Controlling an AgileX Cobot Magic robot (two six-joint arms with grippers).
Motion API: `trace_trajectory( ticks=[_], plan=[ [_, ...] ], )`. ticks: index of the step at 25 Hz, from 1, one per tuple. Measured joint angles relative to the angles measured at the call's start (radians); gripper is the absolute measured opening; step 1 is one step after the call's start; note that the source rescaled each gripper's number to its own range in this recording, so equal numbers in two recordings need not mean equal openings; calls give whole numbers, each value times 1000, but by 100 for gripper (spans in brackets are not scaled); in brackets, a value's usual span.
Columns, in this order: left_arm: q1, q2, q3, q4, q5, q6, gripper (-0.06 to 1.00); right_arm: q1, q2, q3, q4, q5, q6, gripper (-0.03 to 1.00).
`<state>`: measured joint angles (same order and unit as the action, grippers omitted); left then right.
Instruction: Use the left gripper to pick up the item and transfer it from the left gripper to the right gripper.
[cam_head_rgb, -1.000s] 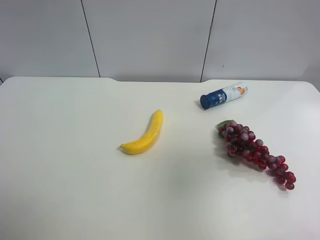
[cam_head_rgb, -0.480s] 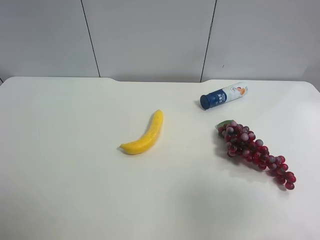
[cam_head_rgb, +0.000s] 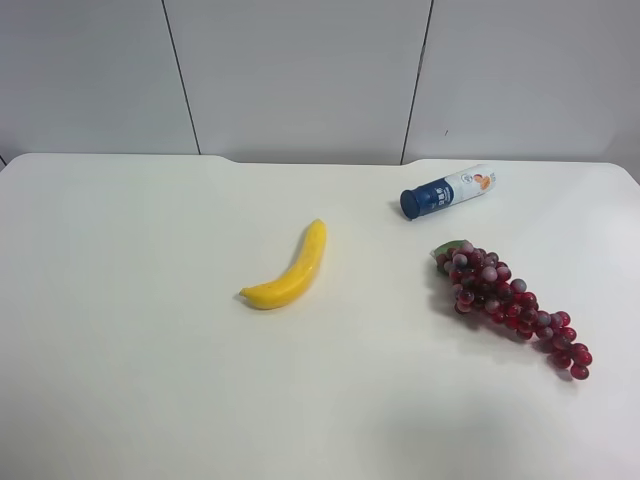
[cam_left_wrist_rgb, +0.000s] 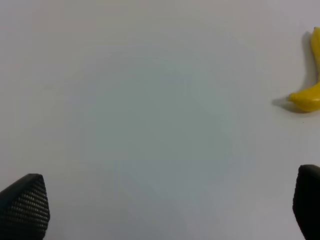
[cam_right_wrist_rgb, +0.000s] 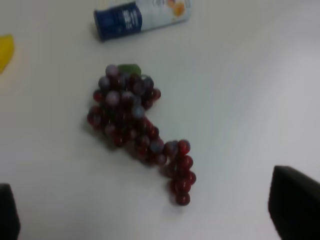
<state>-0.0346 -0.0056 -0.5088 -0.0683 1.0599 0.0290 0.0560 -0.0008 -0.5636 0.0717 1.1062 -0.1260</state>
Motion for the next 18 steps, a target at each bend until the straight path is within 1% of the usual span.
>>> trace_trajectory(
  ticks=[18],
  plan=[
    [0,0,0,-1,0,0,100,0,-1,0,0,-2,0,100]
  ],
)
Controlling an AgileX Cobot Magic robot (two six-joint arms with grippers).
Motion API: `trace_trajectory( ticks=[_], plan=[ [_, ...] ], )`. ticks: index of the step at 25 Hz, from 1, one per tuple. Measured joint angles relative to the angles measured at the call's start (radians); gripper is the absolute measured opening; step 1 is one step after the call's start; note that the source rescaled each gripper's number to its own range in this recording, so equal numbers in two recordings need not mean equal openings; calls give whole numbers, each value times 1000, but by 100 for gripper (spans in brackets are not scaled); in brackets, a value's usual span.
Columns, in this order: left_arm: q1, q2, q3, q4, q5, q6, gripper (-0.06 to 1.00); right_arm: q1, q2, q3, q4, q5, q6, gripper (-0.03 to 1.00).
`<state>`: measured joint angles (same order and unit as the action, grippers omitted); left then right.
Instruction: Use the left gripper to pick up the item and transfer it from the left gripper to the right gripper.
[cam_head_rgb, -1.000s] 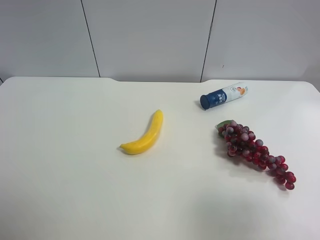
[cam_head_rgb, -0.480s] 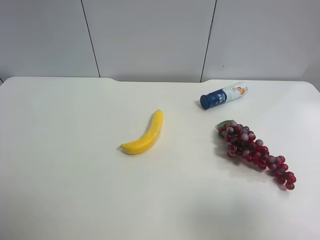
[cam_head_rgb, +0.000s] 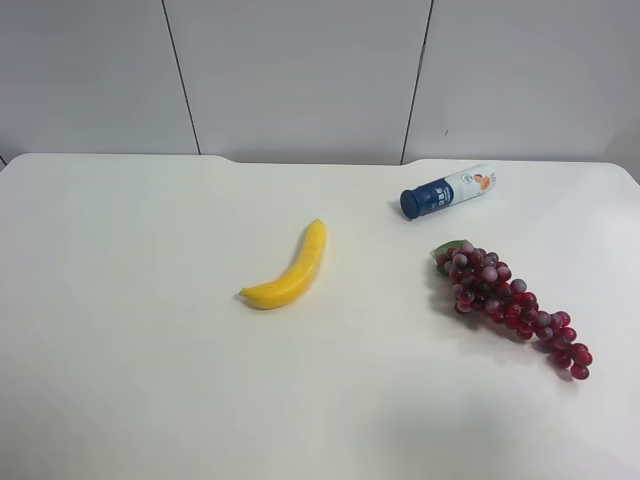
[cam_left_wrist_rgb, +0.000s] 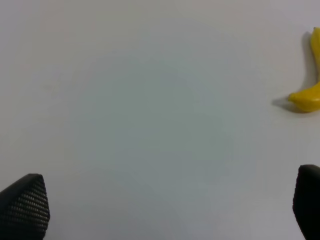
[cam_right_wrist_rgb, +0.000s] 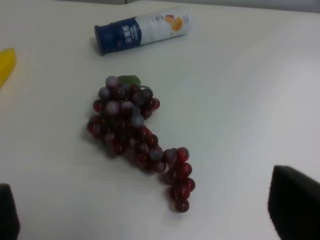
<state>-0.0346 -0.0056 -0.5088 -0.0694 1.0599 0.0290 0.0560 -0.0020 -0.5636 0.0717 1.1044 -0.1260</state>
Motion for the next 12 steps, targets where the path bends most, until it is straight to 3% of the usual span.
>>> trace_trajectory(
  ticks=[12],
  plan=[
    [0,0,0,0,0,0,100,0,0,0,0,11,-1,100]
  ],
)
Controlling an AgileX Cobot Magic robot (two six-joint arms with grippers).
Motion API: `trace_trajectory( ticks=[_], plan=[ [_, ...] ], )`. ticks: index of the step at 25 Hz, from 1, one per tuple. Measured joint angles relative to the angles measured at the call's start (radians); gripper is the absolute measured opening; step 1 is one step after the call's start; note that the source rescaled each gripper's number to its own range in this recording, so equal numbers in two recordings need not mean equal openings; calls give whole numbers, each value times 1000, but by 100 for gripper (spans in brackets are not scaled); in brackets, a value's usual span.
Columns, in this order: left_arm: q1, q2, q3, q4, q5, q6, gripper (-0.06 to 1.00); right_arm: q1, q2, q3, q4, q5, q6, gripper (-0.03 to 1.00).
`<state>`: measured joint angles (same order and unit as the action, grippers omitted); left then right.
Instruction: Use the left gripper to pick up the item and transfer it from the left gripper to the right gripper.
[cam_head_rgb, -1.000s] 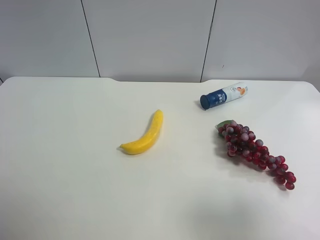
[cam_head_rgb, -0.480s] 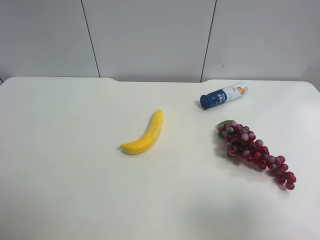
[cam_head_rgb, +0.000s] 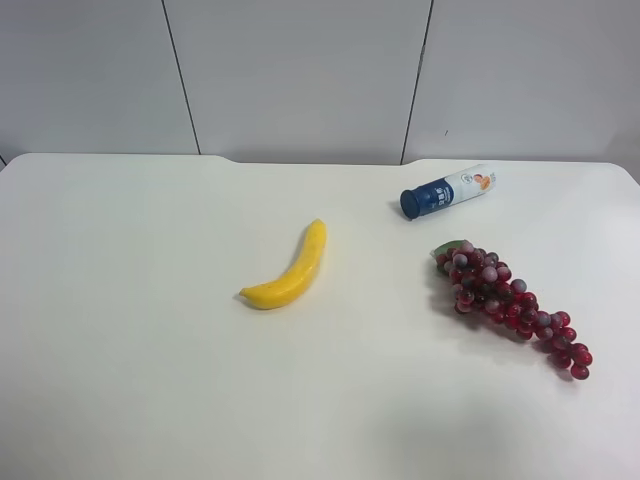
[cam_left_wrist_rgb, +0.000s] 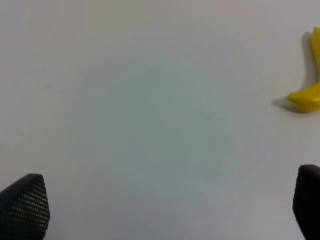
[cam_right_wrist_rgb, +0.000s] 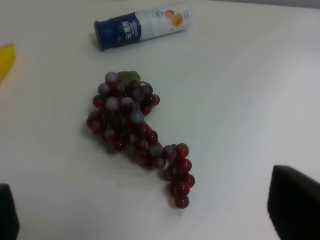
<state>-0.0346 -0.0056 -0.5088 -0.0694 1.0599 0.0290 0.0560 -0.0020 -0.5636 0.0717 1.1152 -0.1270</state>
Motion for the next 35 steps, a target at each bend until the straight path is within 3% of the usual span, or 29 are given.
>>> trace_trajectory(
  ticks=[35],
  plan=[
    [0,0,0,1,0,0,100,0,0,55,-1,-50,2,100]
  ],
)
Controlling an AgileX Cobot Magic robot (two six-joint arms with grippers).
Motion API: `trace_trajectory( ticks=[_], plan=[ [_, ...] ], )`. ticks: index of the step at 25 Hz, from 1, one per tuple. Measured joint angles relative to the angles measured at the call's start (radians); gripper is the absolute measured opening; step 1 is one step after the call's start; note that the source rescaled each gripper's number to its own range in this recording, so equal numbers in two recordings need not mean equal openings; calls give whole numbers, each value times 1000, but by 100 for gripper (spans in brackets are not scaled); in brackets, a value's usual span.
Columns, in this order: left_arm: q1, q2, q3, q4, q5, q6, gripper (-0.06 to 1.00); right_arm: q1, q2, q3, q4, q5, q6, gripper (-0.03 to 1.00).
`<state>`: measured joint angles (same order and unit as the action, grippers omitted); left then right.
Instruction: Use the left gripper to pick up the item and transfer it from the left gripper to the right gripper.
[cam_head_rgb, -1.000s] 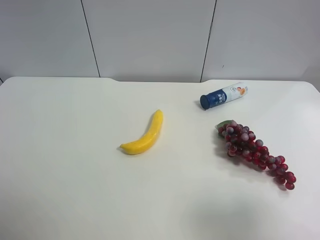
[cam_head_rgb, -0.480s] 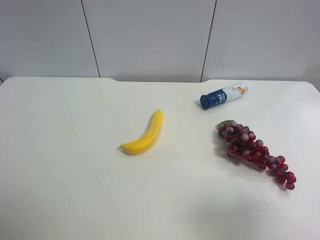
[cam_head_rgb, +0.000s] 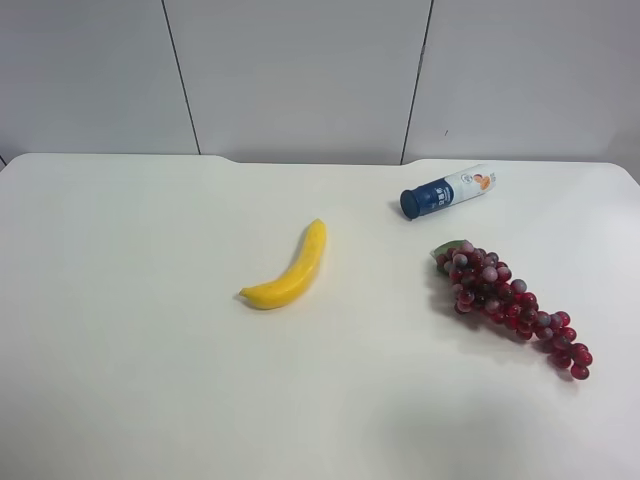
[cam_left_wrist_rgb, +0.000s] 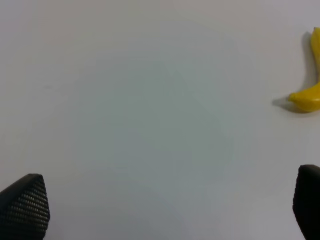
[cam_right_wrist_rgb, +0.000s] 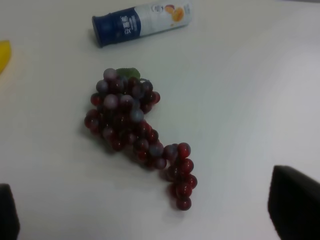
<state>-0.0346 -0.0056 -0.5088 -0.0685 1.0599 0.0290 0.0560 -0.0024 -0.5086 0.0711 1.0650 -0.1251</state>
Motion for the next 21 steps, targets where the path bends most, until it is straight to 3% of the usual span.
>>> trace_trajectory(
  ticks=[21],
  plan=[
    [0,0,0,0,0,0,100,0,0,0,0,-3,0,100]
  ],
)
